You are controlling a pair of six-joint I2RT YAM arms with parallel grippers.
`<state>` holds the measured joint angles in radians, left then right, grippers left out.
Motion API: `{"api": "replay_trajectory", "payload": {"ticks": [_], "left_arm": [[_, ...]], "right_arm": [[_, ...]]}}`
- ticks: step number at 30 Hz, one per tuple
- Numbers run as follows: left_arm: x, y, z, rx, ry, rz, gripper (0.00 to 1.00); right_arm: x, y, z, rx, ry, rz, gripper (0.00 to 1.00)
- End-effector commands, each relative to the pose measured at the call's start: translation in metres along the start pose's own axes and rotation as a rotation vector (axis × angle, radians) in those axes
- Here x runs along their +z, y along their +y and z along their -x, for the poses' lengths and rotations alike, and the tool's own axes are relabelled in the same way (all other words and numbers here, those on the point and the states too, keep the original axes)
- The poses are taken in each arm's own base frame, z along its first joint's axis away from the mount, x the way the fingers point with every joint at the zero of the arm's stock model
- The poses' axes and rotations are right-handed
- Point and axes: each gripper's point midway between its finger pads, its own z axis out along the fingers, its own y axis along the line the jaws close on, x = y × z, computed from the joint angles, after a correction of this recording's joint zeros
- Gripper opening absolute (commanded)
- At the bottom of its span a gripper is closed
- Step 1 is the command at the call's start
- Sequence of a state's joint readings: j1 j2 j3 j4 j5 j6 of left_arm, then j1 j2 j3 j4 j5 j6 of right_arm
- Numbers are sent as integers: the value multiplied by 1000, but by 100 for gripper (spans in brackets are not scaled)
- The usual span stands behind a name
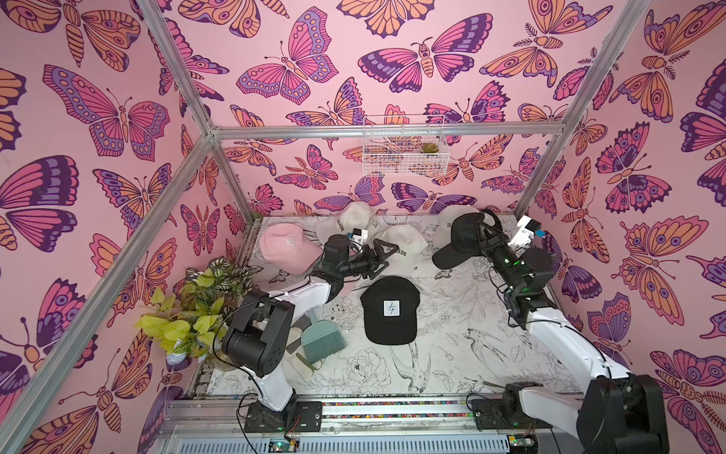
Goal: Stack the baseball caps by color
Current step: Pick up the baseball cap from the center of the board.
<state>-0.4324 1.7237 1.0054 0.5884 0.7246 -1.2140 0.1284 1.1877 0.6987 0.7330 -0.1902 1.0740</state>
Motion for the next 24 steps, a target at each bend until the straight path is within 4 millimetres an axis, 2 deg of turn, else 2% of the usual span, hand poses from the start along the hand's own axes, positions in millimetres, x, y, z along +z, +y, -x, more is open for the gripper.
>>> {"api": "replay_trajectory", "payload": {"ticks": [1, 6, 12, 14, 18, 21, 24], "left_arm": [[5, -13, 6, 0, -38, -42, 100], [16, -36, 13, -33, -35, -145, 100], [22, -32, 25, -143, -75, -206, 100], [25, -37, 30, -145, -77, -246, 98], [26, -49, 42, -123, -99, -294, 95], [28, -62, 48, -105, -102, -348, 86], [29, -63, 54, -95, -106, -365, 72]], "right_arm": [[11, 46, 21, 17, -151, 143, 0], [36, 73, 9, 79, -141, 250, 0], [53, 105, -14, 132, -106, 364, 0], [54, 113, -22, 145, -92, 397, 0], [57, 111, -41, 148, -37, 408, 0], [56, 98, -48, 168, -27, 390, 0], [52, 94, -59, 149, 18, 391, 0]]}}
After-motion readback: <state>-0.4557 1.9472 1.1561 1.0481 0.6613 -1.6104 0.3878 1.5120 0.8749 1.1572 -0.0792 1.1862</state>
